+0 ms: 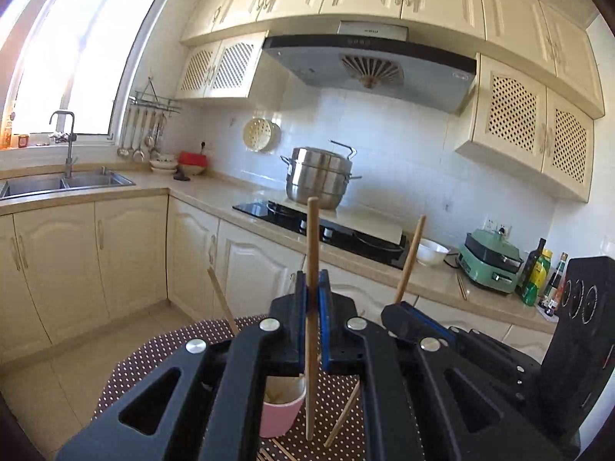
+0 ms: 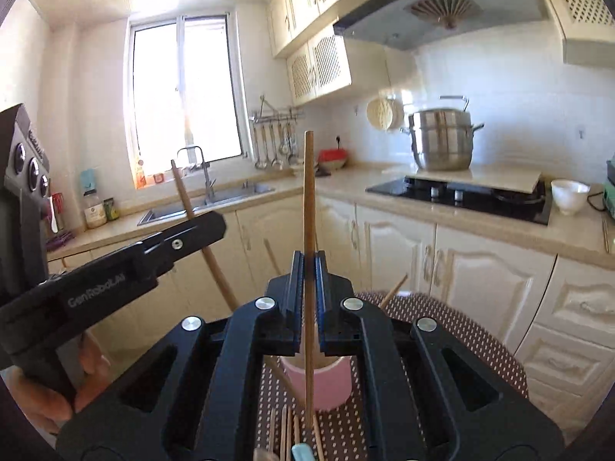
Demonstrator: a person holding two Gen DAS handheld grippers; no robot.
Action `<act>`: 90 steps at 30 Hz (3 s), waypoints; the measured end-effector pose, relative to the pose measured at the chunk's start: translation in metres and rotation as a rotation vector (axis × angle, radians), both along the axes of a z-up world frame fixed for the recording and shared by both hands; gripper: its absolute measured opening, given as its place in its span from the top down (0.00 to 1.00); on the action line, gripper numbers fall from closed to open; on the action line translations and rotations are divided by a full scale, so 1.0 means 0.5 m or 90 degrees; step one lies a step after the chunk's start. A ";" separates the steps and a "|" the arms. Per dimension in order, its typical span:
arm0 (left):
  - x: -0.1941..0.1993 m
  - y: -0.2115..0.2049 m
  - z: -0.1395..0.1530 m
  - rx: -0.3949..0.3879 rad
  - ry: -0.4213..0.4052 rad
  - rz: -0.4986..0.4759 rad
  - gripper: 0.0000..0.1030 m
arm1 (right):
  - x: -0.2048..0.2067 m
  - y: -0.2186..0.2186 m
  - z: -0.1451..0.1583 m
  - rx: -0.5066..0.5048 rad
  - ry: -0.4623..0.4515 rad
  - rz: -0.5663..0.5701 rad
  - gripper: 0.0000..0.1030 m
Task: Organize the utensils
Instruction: 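Raise both chopsticks over the pink cup and open both tools to drop them, then move both open tools back down toward the remaining utensils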
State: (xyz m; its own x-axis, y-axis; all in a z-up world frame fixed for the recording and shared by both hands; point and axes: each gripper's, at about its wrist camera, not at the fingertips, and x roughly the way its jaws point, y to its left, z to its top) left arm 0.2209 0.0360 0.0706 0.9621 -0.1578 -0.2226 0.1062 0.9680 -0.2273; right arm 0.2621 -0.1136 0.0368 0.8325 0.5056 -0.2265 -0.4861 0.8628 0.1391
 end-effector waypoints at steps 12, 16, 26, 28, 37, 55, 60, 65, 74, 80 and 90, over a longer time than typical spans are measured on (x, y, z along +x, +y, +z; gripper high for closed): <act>0.026 0.051 0.026 -0.037 -0.053 0.054 0.95 | 0.051 0.021 0.001 0.052 -0.076 -0.041 0.94; 0.048 0.056 0.012 -0.026 -0.055 0.073 0.95 | 0.064 0.027 -0.017 0.059 -0.078 -0.044 0.94; 0.095 0.036 -0.051 0.012 -0.014 0.064 0.94 | 0.085 0.045 -0.058 0.051 -0.047 -0.038 0.94; 0.102 0.032 -0.062 0.019 -0.003 0.059 0.94 | 0.085 0.049 -0.063 0.046 -0.043 -0.038 0.94; 0.110 0.022 -0.099 0.046 0.027 0.049 0.94 | 0.085 0.053 -0.080 0.038 -0.031 -0.039 0.94; 0.090 0.039 -0.105 0.060 0.030 0.078 0.56 | 0.071 0.046 -0.094 0.030 -0.021 -0.054 0.94; 0.085 0.040 -0.107 0.065 0.033 0.080 0.53 | 0.067 0.044 -0.098 0.026 -0.018 -0.062 0.94; 0.078 0.044 -0.109 0.063 0.039 0.079 0.51 | 0.061 0.043 -0.106 0.025 -0.011 -0.067 0.94; 0.055 0.040 -0.114 0.064 0.046 0.077 0.49 | 0.045 0.038 -0.111 0.021 -0.007 -0.087 0.93; 0.036 0.040 -0.116 0.057 0.055 0.073 0.48 | 0.036 0.030 -0.108 0.021 0.004 -0.098 0.92; -0.009 0.038 -0.147 0.042 0.099 0.056 0.47 | 0.002 -0.003 -0.108 0.023 0.019 -0.111 0.92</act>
State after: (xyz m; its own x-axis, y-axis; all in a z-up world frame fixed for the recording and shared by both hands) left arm 0.2166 0.0550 -0.0027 0.9245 -0.0543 -0.3773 -0.0116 0.9853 -0.1703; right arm 0.2630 -0.1152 -0.0171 0.9011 0.3629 -0.2373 -0.3252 0.9276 0.1837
